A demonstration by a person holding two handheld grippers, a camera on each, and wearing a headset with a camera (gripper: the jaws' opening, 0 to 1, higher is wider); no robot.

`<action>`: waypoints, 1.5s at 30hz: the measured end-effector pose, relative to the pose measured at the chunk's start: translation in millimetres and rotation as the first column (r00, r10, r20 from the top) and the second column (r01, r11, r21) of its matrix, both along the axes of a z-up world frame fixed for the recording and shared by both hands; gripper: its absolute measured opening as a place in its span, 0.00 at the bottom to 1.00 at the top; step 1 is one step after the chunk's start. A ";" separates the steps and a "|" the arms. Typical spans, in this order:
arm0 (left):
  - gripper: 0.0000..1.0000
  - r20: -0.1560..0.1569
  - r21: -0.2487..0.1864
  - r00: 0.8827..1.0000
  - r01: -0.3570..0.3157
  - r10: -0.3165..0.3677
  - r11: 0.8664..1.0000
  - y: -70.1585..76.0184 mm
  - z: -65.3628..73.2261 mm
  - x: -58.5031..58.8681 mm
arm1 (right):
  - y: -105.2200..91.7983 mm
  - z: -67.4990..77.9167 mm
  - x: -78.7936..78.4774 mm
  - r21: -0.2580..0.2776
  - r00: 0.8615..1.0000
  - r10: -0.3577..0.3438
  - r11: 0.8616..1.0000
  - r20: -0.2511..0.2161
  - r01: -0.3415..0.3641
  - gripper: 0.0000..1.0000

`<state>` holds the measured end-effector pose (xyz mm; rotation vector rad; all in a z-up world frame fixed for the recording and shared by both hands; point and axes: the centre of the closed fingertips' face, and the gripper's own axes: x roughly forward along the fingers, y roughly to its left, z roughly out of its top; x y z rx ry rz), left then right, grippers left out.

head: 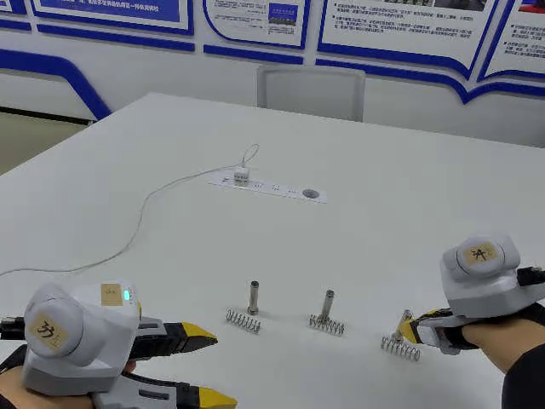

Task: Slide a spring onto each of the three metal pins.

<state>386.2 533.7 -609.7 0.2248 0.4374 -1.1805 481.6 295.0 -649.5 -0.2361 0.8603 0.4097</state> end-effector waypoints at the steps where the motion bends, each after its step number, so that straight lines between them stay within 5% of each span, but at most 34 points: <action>1: 0.48 0.001 0.001 1.000 0.004 -0.004 1.000 -0.4 -0.1 -0.5 | 0.0 -0.7 -1.2 0.001 1.000 0.012 1.000 -0.001 -0.012 0.15; 17: 0.48 -0.007 -0.001 0.999 0.040 -0.040 0.999 -6.0 -1.0 -6.5 | -6.0 -24.6 -16.0 -0.074 0.981 0.182 0.980 -0.062 -0.186 0.20; 32: 0.48 -0.019 0.001 0.999 0.029 -0.029 1.000 -5.3 -3.3 -5.8 | -4.7 -37.7 -20.0 -0.170 0.923 0.356 0.910 -0.143 -0.377 0.17; 45: 0.48 -0.014 0.002 0.999 0.033 -0.033 0.999 -6.0 -2.6 -6.0 | 0.7 -39.1 -34.5 -0.117 0.915 0.355 0.917 -0.193 -0.381 0.12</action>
